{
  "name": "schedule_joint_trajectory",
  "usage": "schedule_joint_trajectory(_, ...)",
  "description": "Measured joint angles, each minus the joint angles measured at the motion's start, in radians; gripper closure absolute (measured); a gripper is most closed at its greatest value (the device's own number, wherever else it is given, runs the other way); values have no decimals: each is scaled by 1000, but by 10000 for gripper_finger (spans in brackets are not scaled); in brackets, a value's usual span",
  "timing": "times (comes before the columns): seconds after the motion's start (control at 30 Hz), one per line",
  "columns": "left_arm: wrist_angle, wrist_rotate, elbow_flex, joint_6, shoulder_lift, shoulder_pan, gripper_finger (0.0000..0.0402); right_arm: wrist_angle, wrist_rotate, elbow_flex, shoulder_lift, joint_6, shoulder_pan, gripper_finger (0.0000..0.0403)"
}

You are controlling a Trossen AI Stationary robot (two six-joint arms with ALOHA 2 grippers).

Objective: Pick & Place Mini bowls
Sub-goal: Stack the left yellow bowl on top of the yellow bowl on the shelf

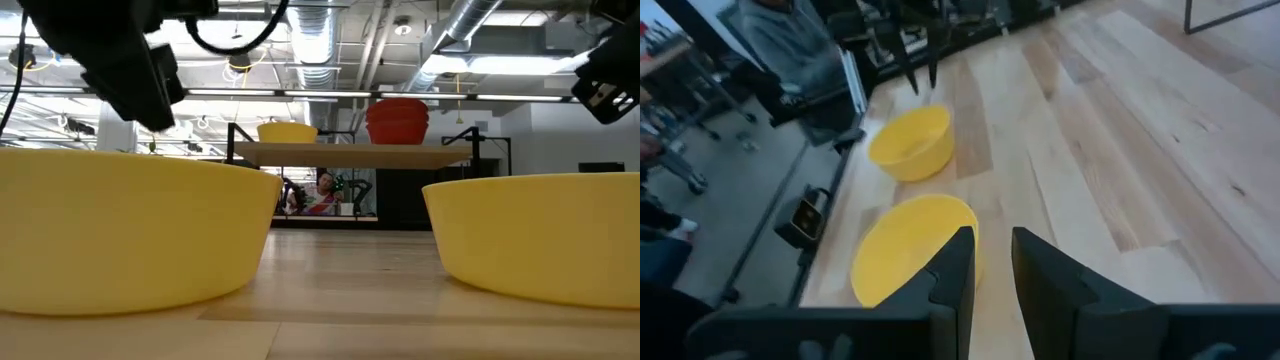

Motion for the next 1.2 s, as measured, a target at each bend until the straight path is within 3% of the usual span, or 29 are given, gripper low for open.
schedule_joint_trajectory(0.13, -17, -51, 0, 1, 0, 6, 314, 5, 0, 0, 36, 0, 0, 342)
schedule_joint_trajectory(0.87, 0, -54, -49, -28, 11, 15, 314, 78, 3, 0, 163, 53, -2, 342)
schedule_joint_trajectory(1.2, 107, -50, -85, -33, 11, 15, 314, 92, 3, 0, 163, 52, -2, 342)
